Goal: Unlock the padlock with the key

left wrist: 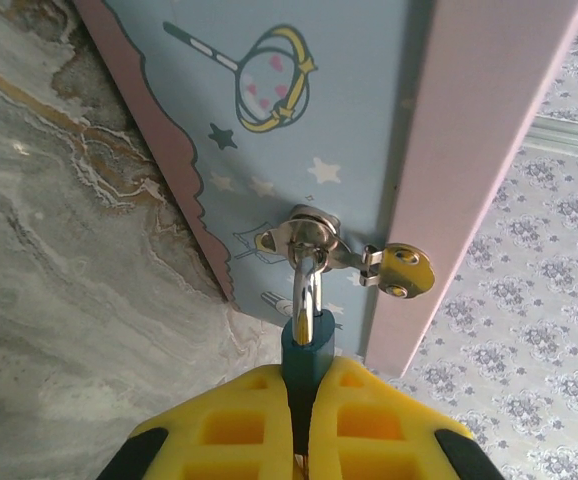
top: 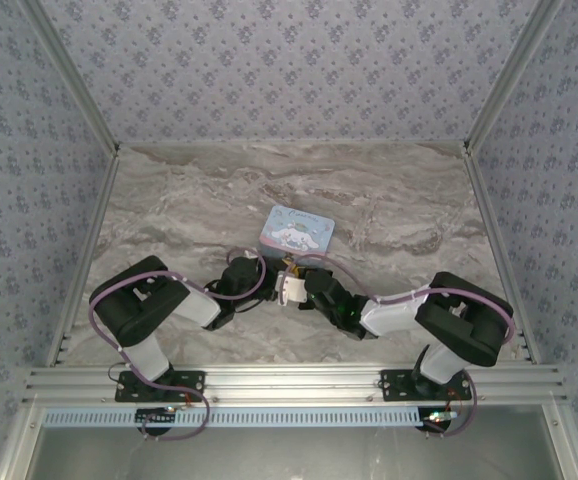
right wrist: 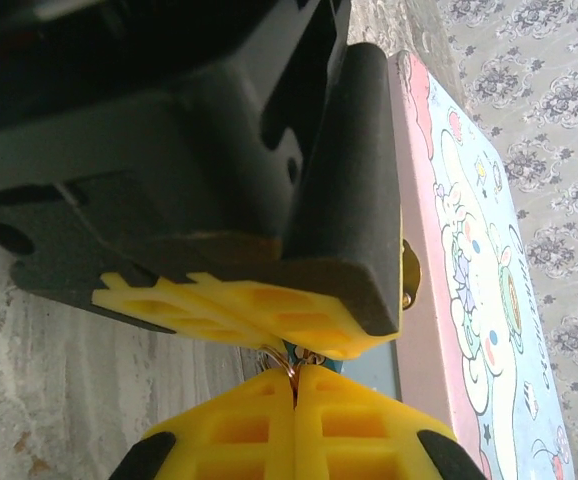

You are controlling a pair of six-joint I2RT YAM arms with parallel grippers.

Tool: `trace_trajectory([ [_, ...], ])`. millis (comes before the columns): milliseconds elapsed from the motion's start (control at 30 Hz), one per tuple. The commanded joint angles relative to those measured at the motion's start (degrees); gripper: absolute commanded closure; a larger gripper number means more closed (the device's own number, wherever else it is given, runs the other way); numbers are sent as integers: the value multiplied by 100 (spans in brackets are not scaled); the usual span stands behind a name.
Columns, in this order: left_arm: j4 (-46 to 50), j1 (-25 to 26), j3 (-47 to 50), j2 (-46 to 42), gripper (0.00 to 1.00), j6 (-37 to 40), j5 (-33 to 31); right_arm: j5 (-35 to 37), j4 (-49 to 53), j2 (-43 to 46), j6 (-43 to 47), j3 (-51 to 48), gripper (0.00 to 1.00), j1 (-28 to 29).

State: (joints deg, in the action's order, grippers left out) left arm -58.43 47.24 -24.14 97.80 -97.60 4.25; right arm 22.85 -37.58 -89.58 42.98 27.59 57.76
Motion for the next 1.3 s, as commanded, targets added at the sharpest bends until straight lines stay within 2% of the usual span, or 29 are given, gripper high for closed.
trace_trajectory([
  [0,-265,8,-144,-147,94,-7,98,139,-167,23,-349,167,100,-105],
  [133,-267,7,-144,-147,94,-7,85,229,-48,130,-961,229,100,-116],
  [433,-274,9,-161,-129,94,-16,90,195,156,65,-3149,304,100,-120],
  [700,-276,13,-151,-182,92,11,76,94,1,-115,-3594,199,100,-122],
  [900,-23,-91,-129,-426,64,173,92,-114,75,26,-3829,45,100,-250],
  [1100,892,-234,-100,-1161,47,549,78,-580,216,130,-4054,-99,100,-477],
  [1267,2155,-454,-153,-2141,34,1088,-44,-1473,311,396,-4717,-211,100,-859],
])
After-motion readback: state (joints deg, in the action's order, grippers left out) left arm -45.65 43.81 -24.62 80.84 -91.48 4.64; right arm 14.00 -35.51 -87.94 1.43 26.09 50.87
